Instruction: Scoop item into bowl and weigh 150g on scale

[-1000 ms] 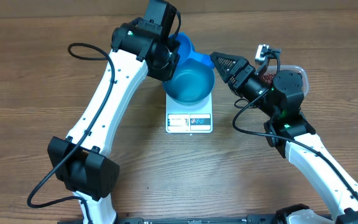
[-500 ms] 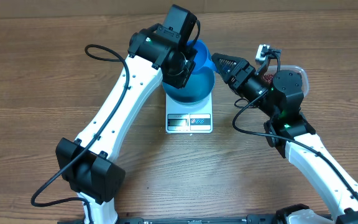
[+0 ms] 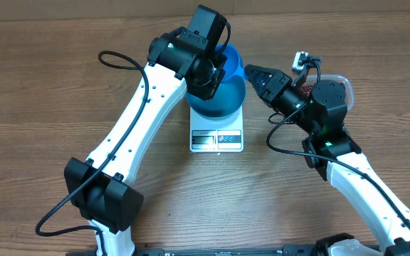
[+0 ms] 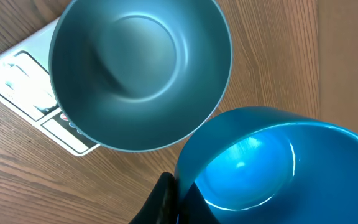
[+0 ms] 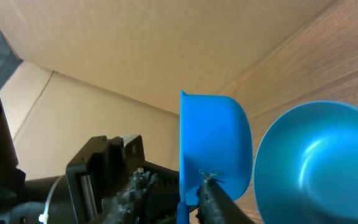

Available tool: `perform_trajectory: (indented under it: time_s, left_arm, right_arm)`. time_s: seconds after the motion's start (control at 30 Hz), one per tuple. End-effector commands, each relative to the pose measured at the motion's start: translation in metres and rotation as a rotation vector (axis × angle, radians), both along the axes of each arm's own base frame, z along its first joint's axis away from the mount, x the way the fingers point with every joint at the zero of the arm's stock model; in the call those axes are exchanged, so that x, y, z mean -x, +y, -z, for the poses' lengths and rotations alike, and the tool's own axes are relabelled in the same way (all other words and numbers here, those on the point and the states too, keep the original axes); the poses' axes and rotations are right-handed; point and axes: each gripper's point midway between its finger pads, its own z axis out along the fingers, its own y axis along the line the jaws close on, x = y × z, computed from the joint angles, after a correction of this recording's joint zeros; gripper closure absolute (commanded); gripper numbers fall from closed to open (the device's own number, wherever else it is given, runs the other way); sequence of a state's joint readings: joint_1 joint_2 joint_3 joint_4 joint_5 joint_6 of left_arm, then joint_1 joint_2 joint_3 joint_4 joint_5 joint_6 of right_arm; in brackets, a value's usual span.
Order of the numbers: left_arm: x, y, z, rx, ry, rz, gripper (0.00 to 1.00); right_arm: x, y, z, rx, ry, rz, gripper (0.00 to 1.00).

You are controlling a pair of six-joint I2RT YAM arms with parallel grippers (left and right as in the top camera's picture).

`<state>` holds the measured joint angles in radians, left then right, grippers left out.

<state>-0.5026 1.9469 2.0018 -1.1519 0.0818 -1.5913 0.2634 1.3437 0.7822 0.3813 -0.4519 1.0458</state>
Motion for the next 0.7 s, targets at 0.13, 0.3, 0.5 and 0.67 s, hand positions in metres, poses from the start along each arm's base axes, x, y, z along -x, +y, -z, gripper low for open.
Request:
perform_trajectory:
  time_s: [0.13,0.3,0.5,0.67]
  left_arm:
    - [-0.0021,-0.001,-0.0176,0.018,-0.044,-0.01,0.96]
    - [-0.0013,-0.0025,-0.0176,0.019,-0.044,-0.007,0.95]
    - [0.0002,-0.006,-0.0179,0.02,-0.046,0.001,0.91]
    - [0.0008,-0.0054,-0.0175,0.018,-0.043,0.002,0.58]
  right_arm:
    - [-0.0003,0.001,-0.0116,-0.002,-0.032,0.001,0.83]
    - [-0.0002,0.0009,-0.0099,0.0,-0.025,0.001,0.89]
    - [0.0002,0.0008,-0.0065,0.004,-0.01,0.001,0.96]
    - [0.0002,0.0007,-0.0056,-0.001,-0.001,0.003,0.96]
